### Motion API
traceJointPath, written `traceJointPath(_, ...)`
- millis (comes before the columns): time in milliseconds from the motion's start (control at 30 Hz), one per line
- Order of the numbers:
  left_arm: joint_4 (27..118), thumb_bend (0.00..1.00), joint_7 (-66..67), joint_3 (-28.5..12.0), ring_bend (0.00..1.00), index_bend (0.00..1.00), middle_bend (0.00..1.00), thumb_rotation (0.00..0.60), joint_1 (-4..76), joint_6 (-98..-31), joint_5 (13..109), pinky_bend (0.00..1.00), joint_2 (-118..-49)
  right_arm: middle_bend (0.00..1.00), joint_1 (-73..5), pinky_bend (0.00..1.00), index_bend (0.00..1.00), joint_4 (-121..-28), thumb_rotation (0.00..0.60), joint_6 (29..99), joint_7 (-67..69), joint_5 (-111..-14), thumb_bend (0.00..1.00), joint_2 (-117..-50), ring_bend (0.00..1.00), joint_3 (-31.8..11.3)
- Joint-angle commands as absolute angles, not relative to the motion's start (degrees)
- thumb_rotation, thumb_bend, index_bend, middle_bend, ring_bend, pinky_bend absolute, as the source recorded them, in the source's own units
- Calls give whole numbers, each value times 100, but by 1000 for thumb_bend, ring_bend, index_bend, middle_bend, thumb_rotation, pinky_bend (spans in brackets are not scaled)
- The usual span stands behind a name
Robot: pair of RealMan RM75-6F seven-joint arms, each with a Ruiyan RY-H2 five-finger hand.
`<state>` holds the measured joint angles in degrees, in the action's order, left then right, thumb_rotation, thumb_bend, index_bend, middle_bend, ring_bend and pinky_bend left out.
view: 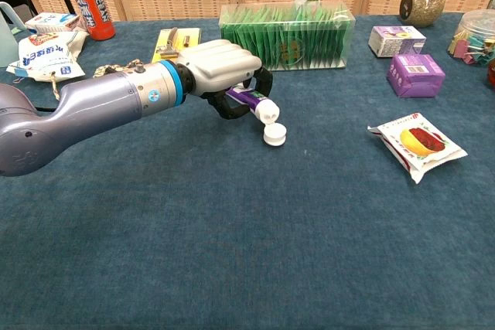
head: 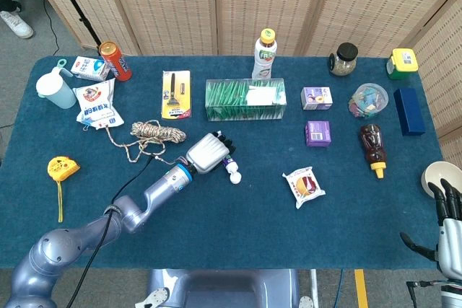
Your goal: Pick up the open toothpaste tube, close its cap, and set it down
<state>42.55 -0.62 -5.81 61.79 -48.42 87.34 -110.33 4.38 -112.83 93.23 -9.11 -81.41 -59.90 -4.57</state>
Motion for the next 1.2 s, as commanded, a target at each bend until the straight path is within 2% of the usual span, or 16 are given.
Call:
traceJointPath(33,4460,462,-114,-518,372,439,422,600,6107,-4943,8791,408,-10838,24,425,0,86,-11285,600,9308,-911,-8153,0,-5991,0,-464)
traceJointPath(133,4687,462,-104,-468,373,451,423,600,6062,-4959,8814,409,-10644,24,408,0,86,-11288,600,9289,-911,-8167,0,-5992,0,-470)
traceJointPath(300,6216,462,373,-244,369,451,422,600,5878,-4684,8744,409,-9406,24,341,0,86,-11275,600,9202,-907,-8189,0,-6014,0,-492)
traceJointPath(533,7782,462,1493,-139,362,451,415,600,5682,-4362,8272,409,-8333,24,294,0,86,-11269,600,9146,-897,-8206,0,-6033,0,-505)
traceJointPath(733,8650,461,2370,-3,358,451,413,600,5563,-4230,7880,409,-7781,24,289,0,86,-11276,600,9149,-899,-8226,0,-6039,0,-502)
traceJointPath(867,9215,463,3150,246,356,451,413,600,5450,-4156,7530,409,-7400,24,302,0,86,-11270,600,9172,-888,-8240,0,-6046,0,-496)
traceJointPath(1200,9774,464,3900,567,349,451,411,600,5494,-3827,6743,408,-7112,24,288,0,86,-11245,600,9144,-868,-8229,0,-6066,0,-495)
